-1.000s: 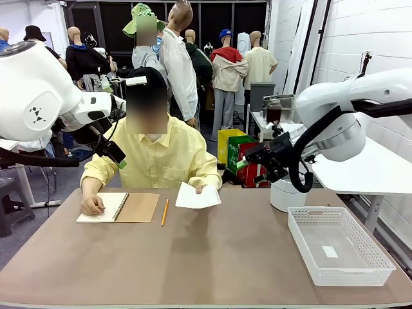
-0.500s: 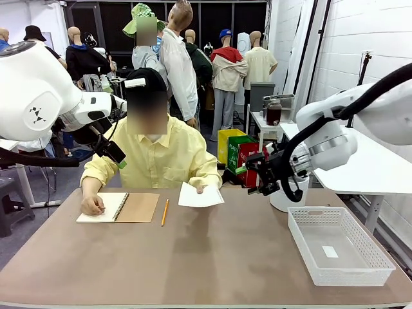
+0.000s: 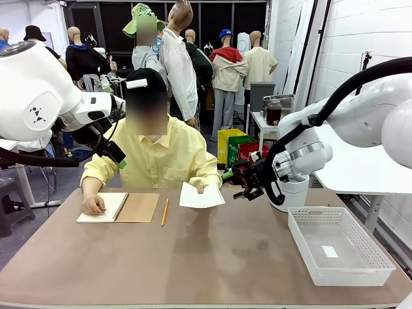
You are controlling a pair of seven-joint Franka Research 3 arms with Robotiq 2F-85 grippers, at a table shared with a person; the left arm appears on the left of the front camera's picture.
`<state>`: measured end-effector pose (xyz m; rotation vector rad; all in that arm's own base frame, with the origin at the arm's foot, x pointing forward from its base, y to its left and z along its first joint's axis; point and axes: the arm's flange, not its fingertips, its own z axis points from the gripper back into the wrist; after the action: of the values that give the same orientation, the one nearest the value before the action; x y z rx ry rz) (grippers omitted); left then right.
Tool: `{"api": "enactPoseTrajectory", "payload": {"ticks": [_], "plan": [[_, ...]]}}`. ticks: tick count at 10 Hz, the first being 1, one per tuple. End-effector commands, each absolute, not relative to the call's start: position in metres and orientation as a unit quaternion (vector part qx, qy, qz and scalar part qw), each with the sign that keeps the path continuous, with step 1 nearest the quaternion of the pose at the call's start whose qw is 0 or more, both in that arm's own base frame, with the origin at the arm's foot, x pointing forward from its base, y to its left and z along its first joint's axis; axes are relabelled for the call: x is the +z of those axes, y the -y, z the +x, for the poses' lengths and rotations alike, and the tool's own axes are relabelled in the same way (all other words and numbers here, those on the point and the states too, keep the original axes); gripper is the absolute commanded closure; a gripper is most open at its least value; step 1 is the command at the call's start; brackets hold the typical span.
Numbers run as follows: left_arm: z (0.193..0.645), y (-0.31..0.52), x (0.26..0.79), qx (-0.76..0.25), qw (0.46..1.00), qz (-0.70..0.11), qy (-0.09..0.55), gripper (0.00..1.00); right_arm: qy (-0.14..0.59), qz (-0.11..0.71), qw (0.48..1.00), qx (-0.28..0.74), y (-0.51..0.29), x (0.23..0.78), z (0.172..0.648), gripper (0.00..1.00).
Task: Sort the paper based on its condition.
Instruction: If a person hands you a paper, place it in the Organizing basket , and if it's crumpled, put it in the Trash can.
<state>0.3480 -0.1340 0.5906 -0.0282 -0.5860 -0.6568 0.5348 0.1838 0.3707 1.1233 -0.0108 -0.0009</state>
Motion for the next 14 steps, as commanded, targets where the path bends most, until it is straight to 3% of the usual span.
{"api": "enactPoseTrajectory", "payload": {"ticks": [1, 4, 10, 12, 13, 14], "plan": [[0.348, 0.133, 0.591, -0.316, 0.905, -0.014, 0.284, 0.00, 0.009, 0.531, 0.847, -0.002, -0.178, 0.372, 0.531, 0.00], [0.348, 0.133, 0.591, -0.316, 0.905, -0.014, 0.284, 0.00, 0.006, 0.533, 0.846, -0.001, -0.182, 0.371, 0.535, 0.00], [0.348, 0.133, 0.591, -0.316, 0.905, -0.014, 0.284, 0.00, -0.108, 0.544, 0.832, 0.015, -0.210, 0.372, 0.572, 0.00], [0.348, 0.133, 0.591, -0.316, 0.905, -0.014, 0.284, 0.00, -0.120, 0.514, 0.850, -0.002, -0.214, 0.375, 0.576, 0.35], [0.348, 0.133, 0.591, -0.316, 0.905, -0.014, 0.284, 0.00, -0.131, 0.504, 0.854, -0.004, -0.214, 0.376, 0.578, 0.35], [0.348, 0.133, 0.591, -0.316, 0.905, -0.014, 0.284, 0.00, -0.138, 0.491, 0.860, -0.014, -0.212, 0.376, 0.578, 0.41]]}}
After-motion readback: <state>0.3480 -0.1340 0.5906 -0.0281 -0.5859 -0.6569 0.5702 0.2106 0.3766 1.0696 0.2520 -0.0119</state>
